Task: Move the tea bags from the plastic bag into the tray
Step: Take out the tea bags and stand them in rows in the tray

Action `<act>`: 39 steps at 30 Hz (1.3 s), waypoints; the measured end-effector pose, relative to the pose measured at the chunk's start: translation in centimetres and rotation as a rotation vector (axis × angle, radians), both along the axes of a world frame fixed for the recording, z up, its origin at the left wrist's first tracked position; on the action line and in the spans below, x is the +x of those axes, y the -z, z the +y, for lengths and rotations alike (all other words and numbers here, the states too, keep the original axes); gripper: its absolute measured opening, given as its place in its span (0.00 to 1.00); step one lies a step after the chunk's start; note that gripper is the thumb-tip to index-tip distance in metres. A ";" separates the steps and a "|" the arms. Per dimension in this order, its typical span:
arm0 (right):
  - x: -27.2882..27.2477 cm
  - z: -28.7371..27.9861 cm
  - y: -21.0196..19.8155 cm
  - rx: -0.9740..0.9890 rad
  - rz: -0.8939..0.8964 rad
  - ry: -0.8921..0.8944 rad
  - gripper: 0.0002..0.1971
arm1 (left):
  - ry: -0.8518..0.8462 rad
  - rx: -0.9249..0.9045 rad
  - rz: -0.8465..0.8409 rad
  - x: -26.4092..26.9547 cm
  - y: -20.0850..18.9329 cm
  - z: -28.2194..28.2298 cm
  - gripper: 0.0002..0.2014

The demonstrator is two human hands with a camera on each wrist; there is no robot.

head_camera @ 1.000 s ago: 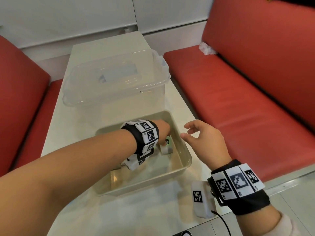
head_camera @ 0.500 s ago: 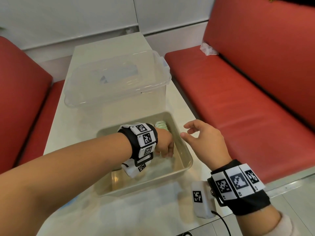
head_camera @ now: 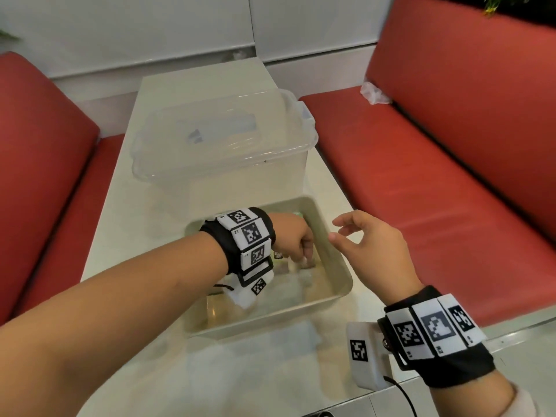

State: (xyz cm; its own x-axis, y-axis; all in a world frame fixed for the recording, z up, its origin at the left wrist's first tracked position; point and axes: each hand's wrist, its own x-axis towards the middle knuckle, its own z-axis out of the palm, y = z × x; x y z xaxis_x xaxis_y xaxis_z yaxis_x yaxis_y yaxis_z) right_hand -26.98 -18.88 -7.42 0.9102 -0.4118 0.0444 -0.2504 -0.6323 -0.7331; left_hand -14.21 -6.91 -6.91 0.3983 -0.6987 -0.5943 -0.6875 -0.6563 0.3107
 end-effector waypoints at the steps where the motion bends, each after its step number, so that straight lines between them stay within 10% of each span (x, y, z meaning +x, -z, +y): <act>1: 0.1 0.6 -0.4 -0.001 -0.029 -0.018 0.06 | -0.031 -0.063 -0.011 0.2 -1.1 1.0 0.09; 10: 1.6 13.2 -2.2 0.049 -0.170 -0.325 0.04 | -0.424 -0.278 -0.251 0.7 -6.8 18.4 0.07; 17: 0.9 24.6 0.3 -0.056 -0.005 -0.675 0.09 | -0.638 -0.289 -0.261 -3.3 -2.1 29.2 0.13; 24: 0.2 30.1 4.1 -0.440 0.325 -0.796 0.21 | -1.060 -0.516 -0.195 -5.4 4.7 33.4 0.49; 30: 2.1 32.4 4.3 -0.531 0.356 -0.665 0.13 | -0.930 -0.317 -0.241 -4.5 5.7 33.8 0.18; 39: 7.3 35.8 6.1 -0.504 0.570 -0.528 0.11 | -0.847 -0.311 -0.243 -5.1 5.7 33.3 0.16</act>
